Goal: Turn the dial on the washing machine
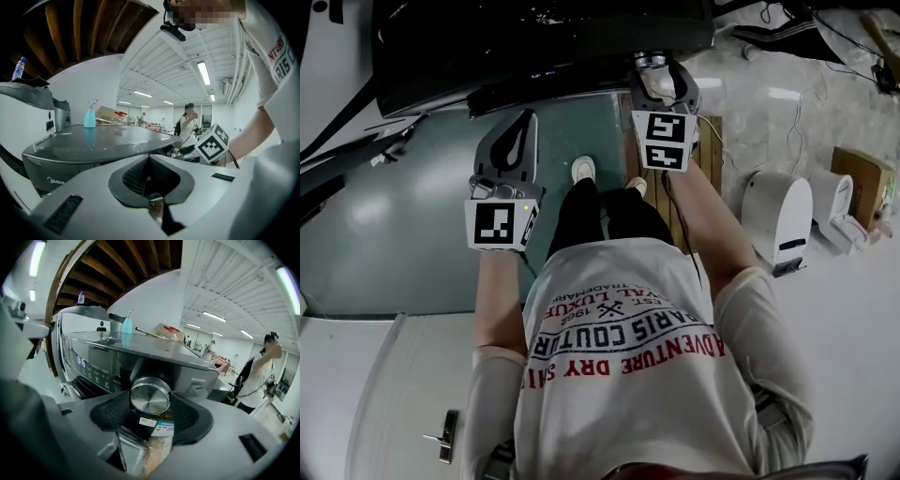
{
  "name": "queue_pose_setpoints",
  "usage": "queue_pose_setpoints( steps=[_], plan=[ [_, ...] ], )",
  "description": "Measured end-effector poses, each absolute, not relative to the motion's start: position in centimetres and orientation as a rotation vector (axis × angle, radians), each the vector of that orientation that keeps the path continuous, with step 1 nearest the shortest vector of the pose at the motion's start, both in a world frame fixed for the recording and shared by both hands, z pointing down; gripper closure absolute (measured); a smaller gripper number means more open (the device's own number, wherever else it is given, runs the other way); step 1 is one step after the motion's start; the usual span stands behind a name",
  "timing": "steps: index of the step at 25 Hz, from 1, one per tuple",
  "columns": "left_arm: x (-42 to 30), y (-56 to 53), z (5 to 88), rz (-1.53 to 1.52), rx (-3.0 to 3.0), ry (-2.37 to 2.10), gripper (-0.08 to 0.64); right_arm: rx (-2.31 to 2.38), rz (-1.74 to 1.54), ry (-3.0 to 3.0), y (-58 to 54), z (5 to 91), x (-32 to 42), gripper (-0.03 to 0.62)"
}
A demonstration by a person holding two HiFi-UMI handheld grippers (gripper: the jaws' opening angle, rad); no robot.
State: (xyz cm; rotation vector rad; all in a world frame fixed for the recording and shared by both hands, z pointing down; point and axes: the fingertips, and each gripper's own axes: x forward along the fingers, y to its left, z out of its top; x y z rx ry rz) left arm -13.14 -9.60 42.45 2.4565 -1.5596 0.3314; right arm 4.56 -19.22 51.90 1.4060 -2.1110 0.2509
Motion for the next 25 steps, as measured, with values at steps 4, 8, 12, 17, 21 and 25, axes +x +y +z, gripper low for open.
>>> queue_pose_setpoints(
  steps=[4,8,12,17,21,25],
  plan=[
    [-13.2,-9.7,42.2,0.341,2.474,-1.564,0.545,1.418,0.431,-2.158,-19.4,52.2,5.3,0.307],
    [-13.2,-9.7,42.1,0.340,2.476,-1.571,0.545,1.424,0.680,-2.218,-19.5,52.4,5.4,0.307],
    [-12.8,-9.8,42.1,0.346,2.482,-1.570,0.545,1.414,0.703,-2.279,-19.4,52.3,5.5,0.307],
    [-12.3,-9.6,42.0,0.346,2.486,-1.564,0.545,1.478,0.371,-2.265,-18.6,50.5,5.6,0.287],
    [-12.4,-9.9,42.0,0.351,2.485,-1.571,0.545,1.428,0.160,-2.200,-18.3,50.7,5.1,0.282],
    [-12.6,-9.8,42.3,0.358,2.466,-1.581,0.545,1.385,0.066,-2.140,-18.5,51.8,5.0,0.292]
  ],
)
